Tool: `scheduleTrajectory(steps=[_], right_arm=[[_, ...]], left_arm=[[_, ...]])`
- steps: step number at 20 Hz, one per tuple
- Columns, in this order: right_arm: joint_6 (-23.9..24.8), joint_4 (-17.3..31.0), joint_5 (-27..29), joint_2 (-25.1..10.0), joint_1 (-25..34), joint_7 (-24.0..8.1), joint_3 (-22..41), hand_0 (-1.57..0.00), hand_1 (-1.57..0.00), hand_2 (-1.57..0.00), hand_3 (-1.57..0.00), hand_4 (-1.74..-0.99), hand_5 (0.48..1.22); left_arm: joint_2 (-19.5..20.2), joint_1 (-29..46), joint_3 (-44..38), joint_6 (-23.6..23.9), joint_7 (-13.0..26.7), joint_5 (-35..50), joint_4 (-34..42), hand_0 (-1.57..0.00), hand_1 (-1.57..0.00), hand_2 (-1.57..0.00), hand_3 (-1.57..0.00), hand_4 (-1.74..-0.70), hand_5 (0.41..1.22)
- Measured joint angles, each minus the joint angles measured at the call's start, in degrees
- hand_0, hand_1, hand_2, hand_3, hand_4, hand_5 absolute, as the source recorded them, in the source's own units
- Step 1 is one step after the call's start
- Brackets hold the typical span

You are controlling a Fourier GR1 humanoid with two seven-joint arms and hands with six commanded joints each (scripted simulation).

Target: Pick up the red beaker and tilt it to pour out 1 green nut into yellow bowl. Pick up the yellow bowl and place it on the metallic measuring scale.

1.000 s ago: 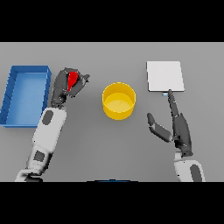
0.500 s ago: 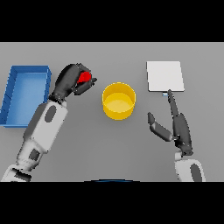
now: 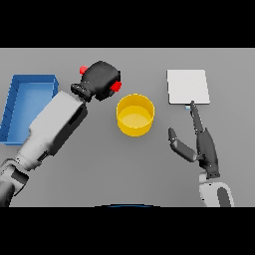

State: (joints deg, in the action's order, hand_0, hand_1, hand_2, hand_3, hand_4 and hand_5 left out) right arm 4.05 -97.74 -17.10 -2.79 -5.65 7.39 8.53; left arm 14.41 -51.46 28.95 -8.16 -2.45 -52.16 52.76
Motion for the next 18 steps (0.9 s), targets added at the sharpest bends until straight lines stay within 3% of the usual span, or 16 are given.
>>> scheduleTrajectory(steps=[2, 5, 8, 10, 13, 16, 18], right_arm=[[-0.71, -0.08, 1.04, 0.21, -0.37, 0.76, -0.01, 0.0, 0.0, 0.0, 0.0, -1.063, 0.681], [-1.03, 0.2, 2.02, 0.24, 0.37, -1.24, -0.61, 0.0, 0.0, 0.0, 0.0, -1.056, 0.672], [-1.29, 0.14, 1.15, 0.04, -0.38, 0.46, 0.17, 0.0, 0.0, 0.0, 0.0, -1.066, 0.689], [-0.89, 1.14, 0.81, 0.1, 1.03, -0.94, -0.07, 0.0, 0.0, 0.0, 0.0, -1.064, 0.69], [-1.32, 1.08, 1.41, 0.28, 0.49, 0.75, 0.07, 0.0, 0.0, 0.0, 0.0, -1.06, 0.7], [-1.37, 0.84, 1.2, 0.59, 0.3, -0.53, 0.41, 0.0, 0.0, 0.0, 0.0, -1.056, 0.693], [-1.95, 1.09, 2.23, 0.97, -0.18, 0.77, 0.4, 0.0, 0.0, 0.0, 0.0, -1.058, 0.7]], left_arm=[[-0.01, -2.34, 3.56, -3.52, -0.24, -2.82, -1.28, -1.57, -1.57, -1.57, -1.57, -1.58, 1.212], [-0.63, -6.62, 7.73, -6.77, -0.29, -6.35, -4.37, -1.57, -1.57, -1.57, -1.57, -1.66, 1.216], [-0.85, -9.24, 12.57, -8.66, -0.97, -10.24, -6.62, -1.57, -1.57, -1.57, -1.57, -1.7, 1.219], [-0.81, -11.26, 15.39, -9.14, -1.08, -12.7, -8.05, -1.57, -1.57, -1.57, -1.57, -1.71, 1.219], [-0.57, -14.27, 18.52, -8.53, -2.51, -15.43, -10.81, -1.57, -1.57, -1.57, -1.57, -1.73, 1.22], [-1.77, -15.26, 21.02, -8.19, -2.04, -17.3, -12.3, -1.57, -1.57, -1.57, -1.57, -1.73, 1.221], [-3.09, -15.65, 22.18, -7.1, -1.06, -18.24, -12.87, -1.57, -1.57, -1.57, -1.57, -1.74, 1.221]])
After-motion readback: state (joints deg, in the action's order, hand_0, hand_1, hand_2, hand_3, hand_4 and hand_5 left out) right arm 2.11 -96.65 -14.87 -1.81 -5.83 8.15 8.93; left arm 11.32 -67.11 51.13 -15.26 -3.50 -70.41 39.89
